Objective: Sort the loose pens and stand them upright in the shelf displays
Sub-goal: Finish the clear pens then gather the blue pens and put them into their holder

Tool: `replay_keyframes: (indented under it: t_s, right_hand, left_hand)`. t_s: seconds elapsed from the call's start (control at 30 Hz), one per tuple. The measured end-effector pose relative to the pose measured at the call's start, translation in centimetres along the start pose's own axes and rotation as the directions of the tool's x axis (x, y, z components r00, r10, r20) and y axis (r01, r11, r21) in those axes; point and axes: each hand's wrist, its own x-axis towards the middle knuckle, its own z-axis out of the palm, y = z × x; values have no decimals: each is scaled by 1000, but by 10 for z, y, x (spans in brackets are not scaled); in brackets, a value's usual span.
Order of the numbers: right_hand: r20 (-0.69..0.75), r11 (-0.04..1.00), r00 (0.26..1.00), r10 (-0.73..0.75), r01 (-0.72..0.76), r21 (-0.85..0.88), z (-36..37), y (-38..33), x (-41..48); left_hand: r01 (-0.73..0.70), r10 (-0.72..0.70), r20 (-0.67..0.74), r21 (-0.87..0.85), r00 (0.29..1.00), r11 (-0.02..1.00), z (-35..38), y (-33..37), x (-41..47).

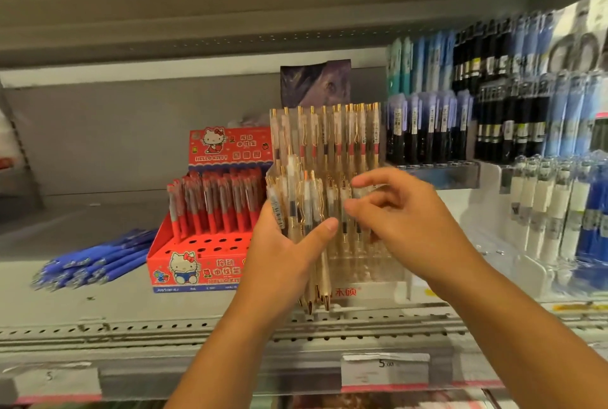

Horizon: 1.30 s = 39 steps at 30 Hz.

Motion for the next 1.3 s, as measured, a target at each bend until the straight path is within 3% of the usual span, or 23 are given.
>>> replay_keyframes:
  t_s: [0.1, 0.27, 0.37, 0.63, 0.87, 1.03, 1.3]
  right_hand:
    - [156, 986, 986, 60, -83, 146, 15, -13, 1]
    - [182, 926, 974, 135, -189, 326, 21, -12, 2]
    - [184, 921, 972, 144, -200, 334, 18, -8, 2]
    - [-54, 941, 994, 93, -70, 332, -4, -8, 6]
    - [-294, 986, 951, -91, 128, 110, -38, 0, 18]
    - [-289, 980, 937, -198, 189, -59, -36, 12, 17]
    - [-243, 969, 955, -173, 122, -213, -25, 31, 17]
  left_hand:
    - [-44, 43, 52, 7, 998, 999, 0, 1, 0]
    - [-52, 52, 90, -3, 995, 999, 0, 1, 0]
    - [-50, 48, 106, 10, 993, 999, 1, 1, 0]
    - [-21, 19, 46, 28, 999, 999, 1, 1, -1]
    - [26, -26, -21, 42, 999, 999, 0, -2, 0]
    - [38, -38, -34, -9, 999, 999, 2, 0, -1]
    - [46, -48, -61, -39, 997, 998, 3, 0, -1]
